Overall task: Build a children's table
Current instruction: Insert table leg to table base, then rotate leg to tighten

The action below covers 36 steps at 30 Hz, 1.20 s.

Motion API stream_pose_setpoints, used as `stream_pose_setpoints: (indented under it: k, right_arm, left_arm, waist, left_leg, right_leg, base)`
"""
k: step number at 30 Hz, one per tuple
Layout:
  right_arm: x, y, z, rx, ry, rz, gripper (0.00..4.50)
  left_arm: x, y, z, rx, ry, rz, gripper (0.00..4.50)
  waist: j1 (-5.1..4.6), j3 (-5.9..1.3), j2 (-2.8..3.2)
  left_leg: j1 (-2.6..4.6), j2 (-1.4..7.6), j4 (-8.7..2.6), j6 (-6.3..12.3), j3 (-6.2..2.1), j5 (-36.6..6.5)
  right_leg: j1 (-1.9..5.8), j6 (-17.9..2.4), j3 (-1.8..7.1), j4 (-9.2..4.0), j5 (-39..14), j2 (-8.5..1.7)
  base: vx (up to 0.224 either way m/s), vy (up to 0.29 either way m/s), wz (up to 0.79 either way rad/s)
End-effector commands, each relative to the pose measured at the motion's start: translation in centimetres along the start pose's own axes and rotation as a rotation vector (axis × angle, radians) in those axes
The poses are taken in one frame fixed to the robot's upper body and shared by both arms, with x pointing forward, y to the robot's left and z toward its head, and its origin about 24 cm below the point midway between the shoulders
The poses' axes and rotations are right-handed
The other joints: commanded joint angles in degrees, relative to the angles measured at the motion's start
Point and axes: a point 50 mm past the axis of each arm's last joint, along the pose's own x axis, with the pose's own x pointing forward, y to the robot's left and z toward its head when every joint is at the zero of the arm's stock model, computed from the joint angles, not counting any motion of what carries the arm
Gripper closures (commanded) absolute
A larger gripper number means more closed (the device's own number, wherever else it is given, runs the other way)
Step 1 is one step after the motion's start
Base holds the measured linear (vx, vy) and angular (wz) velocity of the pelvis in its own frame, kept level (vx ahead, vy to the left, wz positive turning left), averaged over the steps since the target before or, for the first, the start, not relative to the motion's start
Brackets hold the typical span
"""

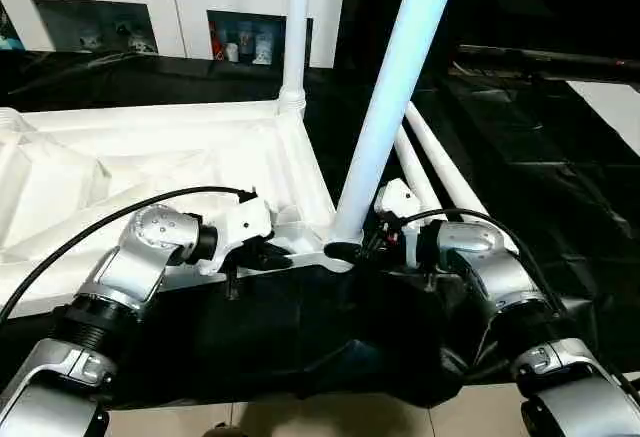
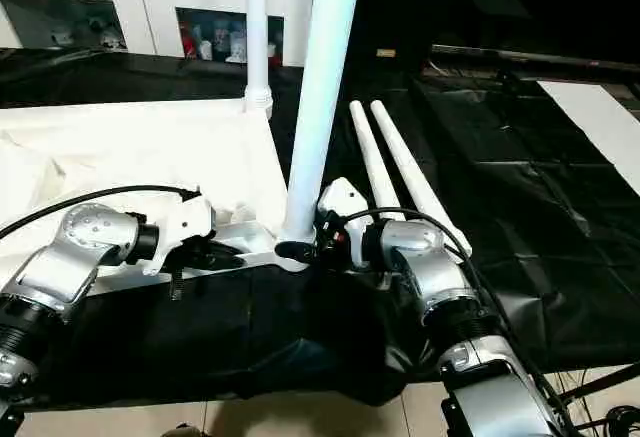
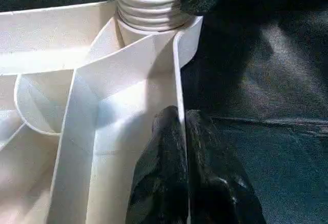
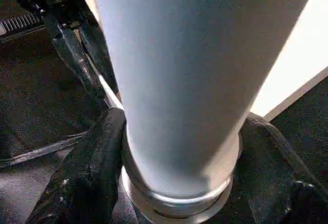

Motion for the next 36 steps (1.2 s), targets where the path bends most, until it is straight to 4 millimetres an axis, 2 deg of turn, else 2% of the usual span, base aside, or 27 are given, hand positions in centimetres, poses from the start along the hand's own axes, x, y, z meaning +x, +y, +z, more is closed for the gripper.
stream_pose_setpoints:
  k: [1, 4, 6, 9, 10, 12, 13, 14, 16, 18, 19, 21, 23, 24, 27, 32, 34, 36]
  right_arm:
    - [0.4, 0.3, -1.2, 0.049, 0.046, -0.006, 1.78]
    - [0.8, 0.0, -1.9, 0.136, 0.033, -0.119, 1.78]
    - [1.1, -0.2, -2.1, 0.166, 0.029, -0.162, 1.78]
    - [1.6, -0.5, -2.4, 0.211, 0.030, -0.271, 1.78]
    - [2.5, -0.8, -2.8, 0.282, 0.040, -0.438, 1.78]
    - [2.9, -1.0, -3.0, 0.306, 0.053, -0.507, 1.78]
    - [3.6, -1.0, -3.2, 0.340, 0.075, -0.598, 1.78]
    - [3.6, -1.0, -3.2, 0.340, 0.075, -0.598, 1.78]
    - [4.4, -1.0, -3.2, 0.361, 0.115, -0.690, 1.78]
    - [4.7, -0.9, -3.2, 0.383, 0.117, -0.719, 1.78]
    - [5.3, -0.8, -3.1, 0.430, 0.120, -0.773, 1.78]
    - [5.5, -0.8, -3.1, 0.451, 0.123, -0.795, 1.78]
    - [5.7, -0.7, -3.1, 0.481, 0.121, -0.815, 1.78]
    - [5.9, -0.6, -3.0, 0.484, 0.114, -0.814, 1.78]
    - [6.5, -0.5, -2.3, 0.476, 0.083, -0.799, 1.78]
    - [7.4, -0.3, -0.8, 0.473, -0.039, -0.657, 1.78]
    - [7.3, -0.5, 0.0, 0.408, -0.073, -0.628, 1.22]
    - [7.1, -0.7, 0.6, 0.319, -0.088, -0.598, 0.99]
  left_arm:
    - [0.6, -0.3, 1.6, 0.059, -0.094, -0.043, 4.50]
    - [0.8, -0.1, 0.9, 0.031, -0.036, -0.011, 4.50]
    - [0.9, 0.0, 0.6, 0.023, -0.011, 0.002, 4.50]
    - [1.2, 0.4, 0.1, -0.017, 0.034, 0.049, 4.50]
    - [2.1, 1.3, -0.1, -0.095, 0.056, 0.142, 4.50]
    - [2.6, 1.5, 0.0, -0.127, 0.065, 0.173, 4.50]
    - [3.5, 1.9, 0.2, -0.168, 0.091, 0.221, 4.50]
    - [3.5, 1.9, 0.2, -0.168, 0.091, 0.221, 4.50]
    - [4.7, 2.3, 0.6, -0.228, 0.108, 0.286, 4.50]
    - [5.2, 2.5, 0.9, -0.248, 0.113, 0.314, 4.50]
    - [6.3, 2.7, 1.5, -0.277, 0.118, 0.349, 4.50]
    - [6.7, 2.7, 1.7, -0.282, 0.118, 0.363, 4.50]
    - [7.0, 2.7, 1.9, -0.280, 0.118, 0.369, 4.50]
    - [7.2, 2.7, 2.0, -0.273, 0.119, 0.368, 4.50]
    - [7.2, 2.7, 1.9, -0.251, 0.134, 0.357, 4.50]
    - [6.5, 2.9, 1.7, -0.216, 0.138, 0.350, 4.50]
    - [6.2, 3.0, 1.5, -0.218, 0.138, 0.352, 4.50]
    - [5.7, 3.0, 1.1, -0.211, 0.149, 0.351, 4.50]
  waist:
    - [-0.06, -3.54, 0.49]
    - [-0.19, -3.42, 0.57]
    - [-0.40, -3.17, 0.58]
    - [-0.79, -2.76, 0.83]
    - [-1.10, -2.30, 1.05]
    - [-1.29, -2.23, 1.13]
    - [-1.30, -2.38, 1.06]
    - [-1.51, -2.38, 1.09]
    - [-1.54, -2.44, 1.17]
    - [-1.50, -2.41, 0.97]
    - [-1.41, -2.55, 0.94]
    - [-1.16, -2.58, 0.98]
    - [-0.96, -2.69, 0.94]
    - [-0.90, -2.77, 0.80]
    - [-0.74, -2.90, 0.83]
    - [-0.78, -2.82, 0.79]
    - [-0.74, -2.82, 0.79]
    - [-0.72, -2.89, 0.83]
  left_leg:
    - [0.72, 1.87, -3.13, 4.24, -0.12, -3.7]
    - [0.65, 1.91, -3.29, 3.34, -0.21, -5.1]
    - [0.61, 1.93, -3.52, 2.13, -0.34, -7.1]
    - [0.97, 1.94, -3.95, 0.05, -0.40, -11.0]
    - [1.37, 1.96, -4.30, -1.79, -0.45, -15.2]
    - [1.91, 1.92, -4.45, -3.40, -0.88, -18.8]
    - [1.78, 1.94, -4.47, -3.44, -1.04, -18.9]
    - [1.57, 1.92, -4.53, -3.48, -0.96, -18.3]
    - [1.97, 1.84, -4.35, -3.51, -0.86, -19.3]
    - [1.70, 1.73, -4.34, -2.85, -0.80, -19.1]
    - [1.73, 1.76, -4.32, -2.77, -0.86, -19.0]
    - [2.11, 1.75, -4.22, -2.55, -0.67, -18.9]
    - [1.61, 1.75, -4.33, -2.10, -0.76, -17.8]
    - [1.31, 1.75, -4.36, -1.89, -0.77, -16.4]
    - [1.19, 1.71, -4.29, -1.44, -0.66, -14.8]
    - [1.14, 1.81, -4.42, -0.92, -0.68, -15.9]
    - [1.06, 1.85, -4.43, -0.83, -0.65, -14.6]
    - [0.99, 1.86, -4.43, -0.71, -0.66, -14.4]
  right_leg:
    - [3.53, -14.5, 3.23, -3.22, 6.0, -3.93]
    - [3.48, -14.1, 3.29, -3.36, 3.5, -4.00]
    - [3.40, -13.2, 3.31, -3.70, 0.1, -4.08]
    - [2.97, -12.0, 3.41, -4.42, -7.0, -4.10]
    - [2.48, -10.7, 3.59, -5.10, -13.9, -4.14]
    - [2.14, -9.5, 3.54, -5.65, -20.3, -4.36]
    - [2.35, -9.1, 3.50, -5.72, -20.8, -4.49]
    - [2.25, -8.9, 3.63, -5.71, -19.6, -4.40]
    - [1.87, -9.2, 3.66, -5.75, -18.4, -4.21]
    - [1.97, -8.9, 3.68, -5.77, -17.4, -4.11]
    - [2.02, -8.7, 3.65, -5.70, -17.2, -4.19]
    - [1.69, -8.7, 3.74, -5.82, -16.1, -4.11]
    - [2.14, -8.4, 3.72, -5.64, -14.6, -4.18]
    - [2.37, -8.2, 3.68, -5.43, -13.0, -4.15]
    - [2.48, -8.5, 3.69, -5.20, -10.1, -4.14]
    - [2.59, -8.7, 3.66, -5.44, -11.5, -4.24]
    - [2.64, -9.1, 3.65, -5.30, -10.5, -4.25]
    - [2.79, -9.3, 3.62, -5.28, -10.3, -4.31]
  base:
    - [0.000, 0.000, 0.00]
    - [0.000, 0.000, 0.00]
    - [0.000, 0.000, 0.00]
    - [0.000, 0.000, 0.00]
    - [0.000, 0.000, 0.00]
    - [0.000, 0.000, 0.00]
    - [0.000, 0.000, 0.00]
    - [0.000, 0.000, 0.00]
    - [0.000, 0.000, 0.00]
    - [0.000, 0.000, 0.00]
    - [0.000, 0.000, 0.00]
    - [0.000, 0.000, 0.00]
    - [0.000, 0.000, 0.00]
    - [0.000, 0.000, 0.00]
    - [0.000, 0.000, 0.00]
    - [0.000, 0.000, 0.00]
    - [0.000, 0.000, 0.00]
    - [0.000, 0.000, 0.00]
